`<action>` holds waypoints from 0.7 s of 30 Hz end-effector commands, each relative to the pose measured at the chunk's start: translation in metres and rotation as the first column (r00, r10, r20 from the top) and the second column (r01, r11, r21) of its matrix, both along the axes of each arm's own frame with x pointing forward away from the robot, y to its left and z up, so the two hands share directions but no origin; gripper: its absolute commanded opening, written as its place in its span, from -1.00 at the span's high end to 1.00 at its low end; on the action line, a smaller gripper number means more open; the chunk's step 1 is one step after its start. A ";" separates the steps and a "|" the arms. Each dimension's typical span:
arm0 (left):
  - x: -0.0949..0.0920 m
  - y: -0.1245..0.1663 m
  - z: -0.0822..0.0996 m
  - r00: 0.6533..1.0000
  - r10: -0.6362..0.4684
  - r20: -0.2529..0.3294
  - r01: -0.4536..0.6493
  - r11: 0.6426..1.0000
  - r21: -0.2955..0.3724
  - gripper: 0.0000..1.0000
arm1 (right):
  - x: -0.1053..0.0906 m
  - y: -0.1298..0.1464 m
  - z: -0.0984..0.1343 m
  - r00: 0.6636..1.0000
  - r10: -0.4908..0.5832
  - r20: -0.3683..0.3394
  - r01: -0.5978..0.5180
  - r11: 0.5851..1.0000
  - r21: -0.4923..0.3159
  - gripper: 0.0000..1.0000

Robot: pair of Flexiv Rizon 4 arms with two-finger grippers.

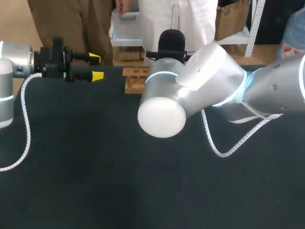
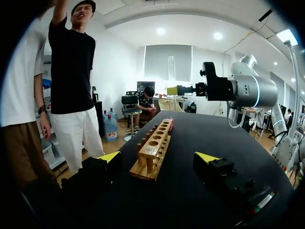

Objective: Grasp the test tube, adjust it, and insert it.

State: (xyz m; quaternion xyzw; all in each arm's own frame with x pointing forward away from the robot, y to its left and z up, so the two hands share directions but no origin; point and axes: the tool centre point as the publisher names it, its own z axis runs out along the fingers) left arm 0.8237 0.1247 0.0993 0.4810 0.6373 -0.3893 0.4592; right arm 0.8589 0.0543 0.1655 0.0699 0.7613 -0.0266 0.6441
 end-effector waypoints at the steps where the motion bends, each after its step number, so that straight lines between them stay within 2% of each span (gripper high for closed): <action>1: 0.000 0.000 -0.001 1.000 -0.001 0.003 0.001 1.000 -0.002 -1.00 | 0.003 -0.001 -0.005 1.000 0.003 0.005 -0.003 1.000 0.001 1.00; 21: 0.000 0.000 -0.001 1.000 -0.001 0.003 0.001 1.000 -0.002 -1.00 | 0.010 -0.003 -0.017 1.000 -0.008 0.010 0.007 1.000 0.019 1.00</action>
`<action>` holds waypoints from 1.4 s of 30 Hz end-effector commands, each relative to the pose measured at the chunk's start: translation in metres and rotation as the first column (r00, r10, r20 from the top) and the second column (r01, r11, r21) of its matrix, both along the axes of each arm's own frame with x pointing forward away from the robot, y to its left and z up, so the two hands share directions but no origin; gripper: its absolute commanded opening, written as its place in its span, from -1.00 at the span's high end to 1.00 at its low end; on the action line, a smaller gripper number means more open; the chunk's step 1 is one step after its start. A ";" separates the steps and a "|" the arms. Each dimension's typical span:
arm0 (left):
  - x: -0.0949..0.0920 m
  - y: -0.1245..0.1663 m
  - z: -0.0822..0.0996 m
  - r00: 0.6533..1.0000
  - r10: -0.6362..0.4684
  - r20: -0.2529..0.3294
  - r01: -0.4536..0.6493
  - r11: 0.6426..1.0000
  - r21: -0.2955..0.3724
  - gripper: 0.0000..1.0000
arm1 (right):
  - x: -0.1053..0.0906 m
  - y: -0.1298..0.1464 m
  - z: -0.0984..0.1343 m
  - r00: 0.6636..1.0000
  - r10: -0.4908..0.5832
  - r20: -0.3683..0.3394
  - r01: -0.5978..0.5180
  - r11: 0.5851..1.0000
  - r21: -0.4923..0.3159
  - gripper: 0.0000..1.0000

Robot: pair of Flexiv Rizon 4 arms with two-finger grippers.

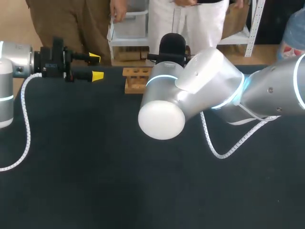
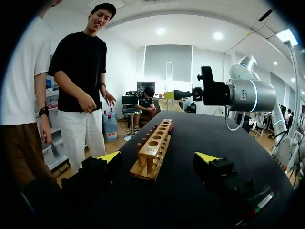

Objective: Grasp the test tube, adjust it, and insert it.

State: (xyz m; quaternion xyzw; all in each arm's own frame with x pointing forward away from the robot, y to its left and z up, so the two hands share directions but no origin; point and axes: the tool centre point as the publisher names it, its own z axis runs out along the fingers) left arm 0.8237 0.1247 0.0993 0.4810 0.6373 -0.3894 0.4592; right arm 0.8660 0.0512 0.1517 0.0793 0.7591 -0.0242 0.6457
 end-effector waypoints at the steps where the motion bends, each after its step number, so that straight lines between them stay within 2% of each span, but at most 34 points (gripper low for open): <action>1: 0.000 0.000 -0.001 1.000 -0.001 0.003 0.001 1.000 -0.002 -1.00 | 0.003 0.000 -0.004 1.000 0.004 0.003 -0.004 1.000 0.003 1.00; 23: 0.000 0.000 -0.001 1.000 -0.001 0.003 0.001 1.000 -0.002 -1.00 | 0.014 -0.004 -0.012 1.000 0.012 -0.007 -0.012 1.000 -0.004 1.00; 42: 0.000 0.000 -0.001 1.000 -0.001 0.003 0.001 1.000 -0.002 -1.00 | 0.021 -0.003 -0.037 0.999 0.020 -0.041 -0.019 1.000 0.010 1.00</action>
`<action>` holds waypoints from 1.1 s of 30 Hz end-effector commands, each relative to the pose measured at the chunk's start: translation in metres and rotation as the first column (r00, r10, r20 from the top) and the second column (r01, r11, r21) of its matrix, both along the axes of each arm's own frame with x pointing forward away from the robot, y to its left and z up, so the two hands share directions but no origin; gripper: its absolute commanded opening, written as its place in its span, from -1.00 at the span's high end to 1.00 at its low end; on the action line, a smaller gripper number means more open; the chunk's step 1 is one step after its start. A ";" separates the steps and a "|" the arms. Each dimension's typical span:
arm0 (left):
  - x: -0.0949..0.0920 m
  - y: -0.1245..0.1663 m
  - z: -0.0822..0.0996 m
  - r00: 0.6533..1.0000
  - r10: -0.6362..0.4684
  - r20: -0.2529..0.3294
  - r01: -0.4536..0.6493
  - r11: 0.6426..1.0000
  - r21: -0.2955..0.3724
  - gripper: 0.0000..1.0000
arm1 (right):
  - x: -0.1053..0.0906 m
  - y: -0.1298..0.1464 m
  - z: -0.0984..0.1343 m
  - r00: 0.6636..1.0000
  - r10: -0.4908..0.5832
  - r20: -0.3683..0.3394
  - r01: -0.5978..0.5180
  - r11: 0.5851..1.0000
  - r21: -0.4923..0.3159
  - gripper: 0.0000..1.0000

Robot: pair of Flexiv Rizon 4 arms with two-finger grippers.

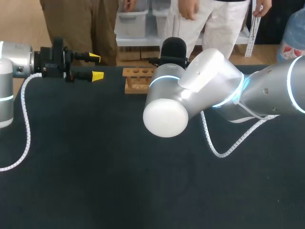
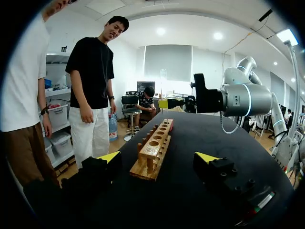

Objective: Grasp the test tube, adjust it, and insert it.

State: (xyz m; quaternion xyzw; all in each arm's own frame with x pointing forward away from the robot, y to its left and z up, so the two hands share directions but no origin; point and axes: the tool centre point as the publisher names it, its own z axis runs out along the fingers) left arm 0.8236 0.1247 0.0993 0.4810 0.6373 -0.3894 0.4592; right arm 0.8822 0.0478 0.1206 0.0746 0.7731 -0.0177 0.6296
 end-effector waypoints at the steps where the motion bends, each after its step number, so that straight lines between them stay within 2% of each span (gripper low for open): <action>1: 0.000 0.000 -0.001 1.000 -0.001 0.003 0.001 1.000 -0.002 -1.00 | 0.006 0.000 -0.007 1.000 0.001 -0.001 -0.001 1.000 0.004 1.00; 9: 0.000 0.000 -0.001 1.000 -0.001 0.003 0.001 1.000 -0.002 -1.00 | 0.009 0.002 -0.020 1.000 -0.002 -0.024 0.002 1.000 0.010 1.00; 33: 0.000 0.000 -0.001 1.000 -0.001 0.003 0.001 1.000 -0.002 -1.00 | -0.001 0.005 -0.049 0.996 -0.016 -0.083 0.019 0.999 0.037 1.00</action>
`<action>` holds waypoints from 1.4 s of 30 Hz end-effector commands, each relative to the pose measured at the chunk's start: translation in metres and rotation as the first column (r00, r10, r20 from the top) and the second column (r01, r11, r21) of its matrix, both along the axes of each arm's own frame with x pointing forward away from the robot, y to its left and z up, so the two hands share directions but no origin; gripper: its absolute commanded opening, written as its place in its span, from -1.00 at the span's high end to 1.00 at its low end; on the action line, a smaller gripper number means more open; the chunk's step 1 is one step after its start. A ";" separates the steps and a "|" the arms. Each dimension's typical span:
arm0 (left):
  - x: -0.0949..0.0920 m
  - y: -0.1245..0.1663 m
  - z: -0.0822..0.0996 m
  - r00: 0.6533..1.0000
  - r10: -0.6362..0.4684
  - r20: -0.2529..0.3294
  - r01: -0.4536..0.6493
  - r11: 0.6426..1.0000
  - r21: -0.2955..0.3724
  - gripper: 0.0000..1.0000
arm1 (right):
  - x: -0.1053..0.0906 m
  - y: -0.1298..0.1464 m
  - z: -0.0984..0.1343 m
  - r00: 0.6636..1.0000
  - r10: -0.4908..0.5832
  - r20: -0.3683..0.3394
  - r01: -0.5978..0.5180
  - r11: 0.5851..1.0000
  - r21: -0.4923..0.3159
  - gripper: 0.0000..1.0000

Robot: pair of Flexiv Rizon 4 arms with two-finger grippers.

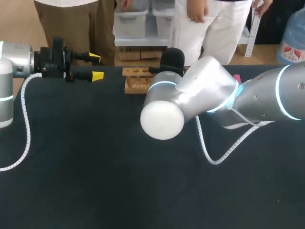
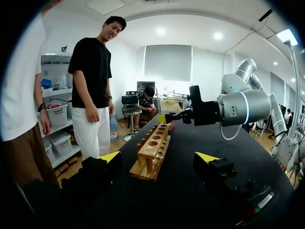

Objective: Grasp the test tube, adjust it, and insert it.

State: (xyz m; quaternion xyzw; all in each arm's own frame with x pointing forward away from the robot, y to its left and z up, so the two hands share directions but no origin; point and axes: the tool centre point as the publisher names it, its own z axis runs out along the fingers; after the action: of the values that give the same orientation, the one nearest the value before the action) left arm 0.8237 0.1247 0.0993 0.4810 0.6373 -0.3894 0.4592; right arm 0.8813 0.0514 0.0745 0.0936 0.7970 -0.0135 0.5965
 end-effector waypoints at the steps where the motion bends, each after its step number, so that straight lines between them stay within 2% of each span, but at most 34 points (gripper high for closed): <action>1: 0.000 0.000 -0.001 1.000 -0.001 0.003 0.001 1.000 -0.002 -1.00 | 0.000 0.002 -0.003 1.000 0.004 -0.006 -0.004 1.000 0.003 1.00; 3: 0.000 0.000 -0.001 1.000 -0.001 0.003 0.001 1.000 -0.002 -1.00 | 0.001 0.002 -0.004 1.000 0.004 -0.011 -0.004 1.000 0.006 1.00; 9: 0.000 0.000 -0.001 1.000 -0.001 0.003 0.001 1.000 -0.002 -1.00 | 0.001 0.002 -0.006 1.000 0.008 -0.021 -0.008 1.000 0.011 0.65; 11: 0.000 0.000 -0.001 1.000 -0.001 0.003 0.001 1.000 -0.002 -1.00 | 0.001 0.003 -0.006 1.000 0.008 -0.022 -0.008 1.000 0.011 0.45; 15: 0.000 0.000 -0.001 1.000 -0.001 0.003 0.001 1.000 -0.002 -1.00 | 0.001 0.003 -0.005 1.000 0.008 -0.022 -0.008 1.000 0.011 0.46; 17: 0.000 0.000 -0.001 1.000 -0.001 0.003 0.001 1.000 -0.002 -1.00 | 0.001 0.003 -0.005 1.000 0.009 -0.022 -0.009 1.000 0.010 0.38; 19: 0.000 0.000 -0.001 1.000 -0.001 0.003 0.001 1.000 -0.002 -1.00 | 0.001 0.003 -0.005 1.000 0.010 -0.022 -0.010 1.000 0.010 0.19; 25: 0.000 0.000 -0.001 1.000 -0.001 0.003 0.001 1.000 -0.002 -1.00 | 0.001 0.004 -0.003 1.000 0.010 -0.021 -0.010 1.000 0.008 0.15; 27: 0.000 0.000 -0.001 1.000 -0.001 0.003 0.001 1.000 -0.002 -1.00 | 0.001 0.004 -0.002 1.000 0.009 -0.020 -0.009 1.000 0.008 0.03; 28: 0.000 0.000 -0.001 1.000 -0.001 0.003 0.001 1.000 -0.002 -1.00 | 0.001 0.004 -0.001 1.000 0.008 -0.020 -0.008 1.000 0.007 -0.09; 30: 0.000 0.000 -0.001 1.000 -0.001 0.003 0.001 1.000 -0.002 -1.00 | 0.001 0.003 0.001 1.000 0.002 -0.018 -0.002 1.000 0.006 -0.87; 31: 0.000 0.000 -0.001 1.000 -0.001 0.003 0.001 1.000 -0.002 -1.00 | 0.001 0.002 0.002 1.000 -0.003 -0.017 0.004 1.000 0.006 -1.00; 42: 0.000 0.000 -0.001 1.000 -0.001 0.003 0.001 1.000 -0.002 -1.00 | -0.002 -0.006 0.021 1.000 -0.014 -0.005 0.014 1.000 -0.014 -1.00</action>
State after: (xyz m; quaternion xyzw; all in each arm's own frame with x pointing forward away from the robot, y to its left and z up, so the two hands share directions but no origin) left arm 0.8237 0.1247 0.0993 0.4810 0.6373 -0.3894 0.4592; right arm 0.8851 0.0499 0.0901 0.0973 0.7966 -0.0245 0.5962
